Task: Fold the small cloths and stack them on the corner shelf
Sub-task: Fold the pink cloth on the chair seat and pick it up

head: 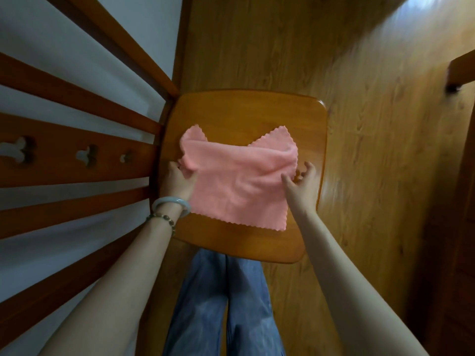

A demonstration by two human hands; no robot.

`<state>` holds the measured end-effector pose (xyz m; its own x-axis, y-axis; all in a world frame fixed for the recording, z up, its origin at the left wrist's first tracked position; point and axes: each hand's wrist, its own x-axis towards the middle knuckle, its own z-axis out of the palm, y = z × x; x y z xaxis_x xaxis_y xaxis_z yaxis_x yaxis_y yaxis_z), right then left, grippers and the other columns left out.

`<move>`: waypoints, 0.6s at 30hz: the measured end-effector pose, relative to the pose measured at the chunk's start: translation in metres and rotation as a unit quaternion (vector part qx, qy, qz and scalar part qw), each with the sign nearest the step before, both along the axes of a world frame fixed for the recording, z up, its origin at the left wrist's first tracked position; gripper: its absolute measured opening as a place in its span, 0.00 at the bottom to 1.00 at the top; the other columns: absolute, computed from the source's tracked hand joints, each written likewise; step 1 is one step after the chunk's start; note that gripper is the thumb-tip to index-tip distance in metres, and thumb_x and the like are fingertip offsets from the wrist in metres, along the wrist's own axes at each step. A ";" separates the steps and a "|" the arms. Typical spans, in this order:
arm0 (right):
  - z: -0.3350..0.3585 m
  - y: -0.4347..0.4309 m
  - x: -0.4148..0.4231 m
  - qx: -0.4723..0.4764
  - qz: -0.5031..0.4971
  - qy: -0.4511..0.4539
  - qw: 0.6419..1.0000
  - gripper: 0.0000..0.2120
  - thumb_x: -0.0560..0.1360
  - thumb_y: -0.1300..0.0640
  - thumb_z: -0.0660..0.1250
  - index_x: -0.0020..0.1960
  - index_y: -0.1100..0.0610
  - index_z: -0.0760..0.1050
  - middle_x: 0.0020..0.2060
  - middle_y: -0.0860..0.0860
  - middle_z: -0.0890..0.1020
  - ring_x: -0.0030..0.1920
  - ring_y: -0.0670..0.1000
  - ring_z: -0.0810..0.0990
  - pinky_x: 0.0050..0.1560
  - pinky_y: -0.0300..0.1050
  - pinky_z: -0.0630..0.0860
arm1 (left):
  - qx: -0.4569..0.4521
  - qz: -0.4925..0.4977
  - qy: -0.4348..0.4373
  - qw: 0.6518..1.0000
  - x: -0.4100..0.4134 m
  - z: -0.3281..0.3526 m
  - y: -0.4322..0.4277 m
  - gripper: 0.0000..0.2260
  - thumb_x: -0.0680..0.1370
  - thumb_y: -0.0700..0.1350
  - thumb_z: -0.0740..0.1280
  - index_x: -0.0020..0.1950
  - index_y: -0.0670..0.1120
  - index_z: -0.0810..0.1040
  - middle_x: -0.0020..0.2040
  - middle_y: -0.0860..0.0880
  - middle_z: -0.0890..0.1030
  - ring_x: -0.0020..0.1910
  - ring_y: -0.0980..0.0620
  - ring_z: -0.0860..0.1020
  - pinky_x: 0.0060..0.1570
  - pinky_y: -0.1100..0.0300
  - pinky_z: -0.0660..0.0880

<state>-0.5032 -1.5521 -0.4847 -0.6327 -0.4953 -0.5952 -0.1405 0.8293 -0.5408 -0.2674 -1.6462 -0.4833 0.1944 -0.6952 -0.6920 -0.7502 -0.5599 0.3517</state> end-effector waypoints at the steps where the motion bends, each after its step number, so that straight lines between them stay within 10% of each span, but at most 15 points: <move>1: -0.003 0.005 0.004 0.011 -0.004 -0.020 1.000 0.32 0.71 0.54 0.69 0.72 0.56 0.61 0.63 0.56 0.72 0.61 0.54 0.75 0.61 0.54 0.76 | 0.003 -0.003 -0.013 1.000 0.000 -0.001 0.003 0.19 0.76 0.51 0.67 0.62 0.45 0.67 0.51 0.49 0.74 0.48 0.46 0.75 0.44 0.52 0.71; 9: -0.003 0.026 0.021 0.071 0.074 0.018 0.995 0.11 0.70 0.66 0.63 0.50 0.59 0.65 0.44 0.53 0.73 0.44 0.55 0.76 0.32 0.40 0.67 | 0.023 -0.098 -0.106 0.989 0.008 -0.002 0.012 0.12 0.76 0.41 0.64 0.58 0.43 0.66 0.57 0.41 0.74 0.53 0.40 0.75 0.47 0.48 0.73; 18: 0.006 -0.060 -0.016 -0.105 0.124 0.091 0.983 0.12 0.78 0.63 0.61 0.58 0.58 0.77 0.58 0.53 0.73 0.58 0.53 0.75 0.59 0.47 0.74 | -0.199 -0.111 0.022 0.973 -0.018 0.002 -0.063 0.17 0.77 0.44 0.65 0.65 0.44 0.72 0.64 0.44 0.72 0.64 0.45 0.70 0.63 0.51 0.70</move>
<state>-0.5188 -1.6117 -0.4783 -0.5636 -0.7475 -0.3515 -0.4342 0.6301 -0.6438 -0.2854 -1.7092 -0.4811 -0.0157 -0.9315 -0.3633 -0.8167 -0.1976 0.5422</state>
